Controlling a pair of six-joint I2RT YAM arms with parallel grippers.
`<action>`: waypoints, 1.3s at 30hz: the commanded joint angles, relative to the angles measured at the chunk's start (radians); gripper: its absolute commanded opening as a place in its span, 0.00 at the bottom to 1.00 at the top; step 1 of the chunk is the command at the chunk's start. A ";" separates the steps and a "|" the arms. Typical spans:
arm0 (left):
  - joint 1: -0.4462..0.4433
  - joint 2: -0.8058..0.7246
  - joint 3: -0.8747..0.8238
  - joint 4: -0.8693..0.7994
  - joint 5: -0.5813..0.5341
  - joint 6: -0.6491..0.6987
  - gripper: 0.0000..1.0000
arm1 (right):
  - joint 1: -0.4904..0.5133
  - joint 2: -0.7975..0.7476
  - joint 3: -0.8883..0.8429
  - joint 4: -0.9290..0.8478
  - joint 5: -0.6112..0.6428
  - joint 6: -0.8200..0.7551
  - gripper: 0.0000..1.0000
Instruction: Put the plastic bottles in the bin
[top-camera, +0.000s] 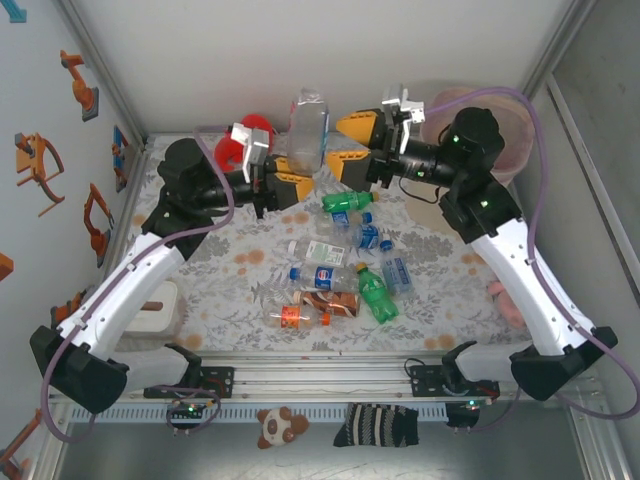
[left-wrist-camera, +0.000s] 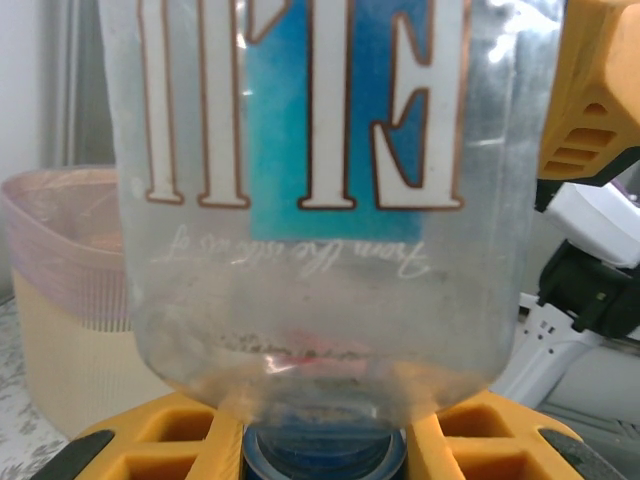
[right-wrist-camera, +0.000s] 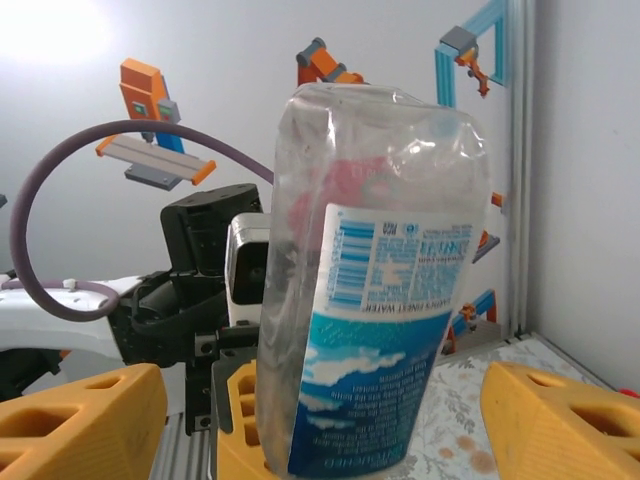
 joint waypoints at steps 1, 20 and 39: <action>-0.017 -0.015 0.020 0.061 0.067 -0.011 0.28 | 0.025 0.012 0.042 0.022 0.012 -0.040 0.83; -0.041 -0.021 0.033 0.095 0.098 -0.024 0.28 | 0.106 0.077 0.074 0.007 -0.048 -0.058 0.80; -0.044 -0.023 0.032 0.104 0.099 -0.024 0.28 | 0.117 0.086 0.099 -0.008 -0.046 -0.061 0.57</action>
